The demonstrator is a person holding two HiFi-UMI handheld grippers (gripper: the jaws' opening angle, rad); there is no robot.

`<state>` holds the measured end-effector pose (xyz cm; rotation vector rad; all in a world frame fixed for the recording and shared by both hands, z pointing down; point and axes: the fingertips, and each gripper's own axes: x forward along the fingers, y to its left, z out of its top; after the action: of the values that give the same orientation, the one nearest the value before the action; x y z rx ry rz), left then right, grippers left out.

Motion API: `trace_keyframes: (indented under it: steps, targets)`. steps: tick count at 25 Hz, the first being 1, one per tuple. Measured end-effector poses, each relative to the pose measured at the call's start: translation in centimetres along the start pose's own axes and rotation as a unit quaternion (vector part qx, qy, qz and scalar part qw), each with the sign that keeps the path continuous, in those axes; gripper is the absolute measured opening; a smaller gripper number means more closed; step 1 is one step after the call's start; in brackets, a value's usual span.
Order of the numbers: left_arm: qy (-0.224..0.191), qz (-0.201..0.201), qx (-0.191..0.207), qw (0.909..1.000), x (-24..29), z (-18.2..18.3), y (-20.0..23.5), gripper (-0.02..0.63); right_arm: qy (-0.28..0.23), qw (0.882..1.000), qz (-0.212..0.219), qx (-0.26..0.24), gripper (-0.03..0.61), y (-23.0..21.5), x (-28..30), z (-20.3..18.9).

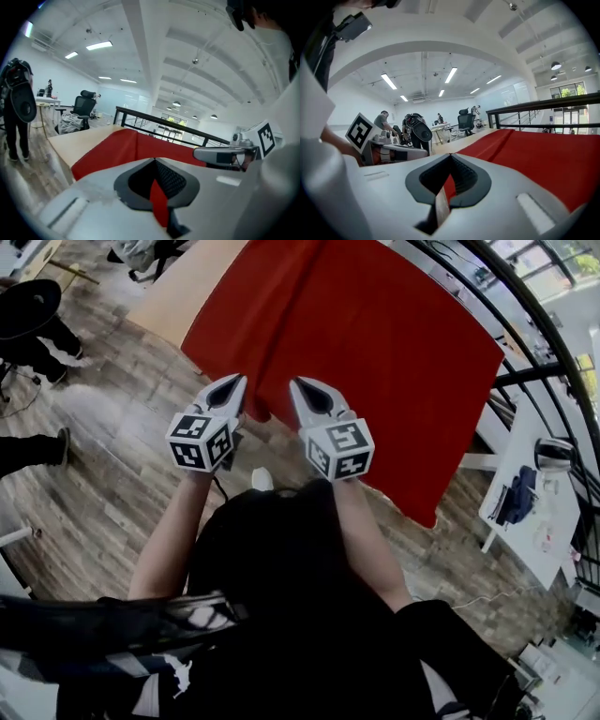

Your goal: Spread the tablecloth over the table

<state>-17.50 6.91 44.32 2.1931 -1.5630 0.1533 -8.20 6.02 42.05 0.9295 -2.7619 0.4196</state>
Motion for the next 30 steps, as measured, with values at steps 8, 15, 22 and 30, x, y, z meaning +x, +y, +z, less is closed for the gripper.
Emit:
trace_keyframes:
  steps: [8, 15, 22, 30]
  targets:
    - [-0.048, 0.129, -0.047, 0.9894, -10.0, 0.1, 12.2, 0.006, 0.023, 0.989, 0.13, -0.066, 0.011, 11.3, 10.7, 2.3]
    - [-0.051, 0.194, -0.071, 0.9771, -12.2, 0.0, 18.7, 0.006, 0.025, 0.976, 0.205, -0.067, 0.011, 15.0, 18.3, 3.9]
    - [-0.053, 0.217, -0.065, 0.9726, -10.9, 4.0, 23.8, 0.006, 0.027, 0.963, 0.252, -0.096, 0.011, 17.4, 24.4, 7.8]
    - [-0.043, 0.203, -0.058, 0.9764, -2.9, 7.2, 24.8, 0.006, 0.044, 0.965, 0.249, -0.068, 0.009, 11.3, 28.4, 7.9]
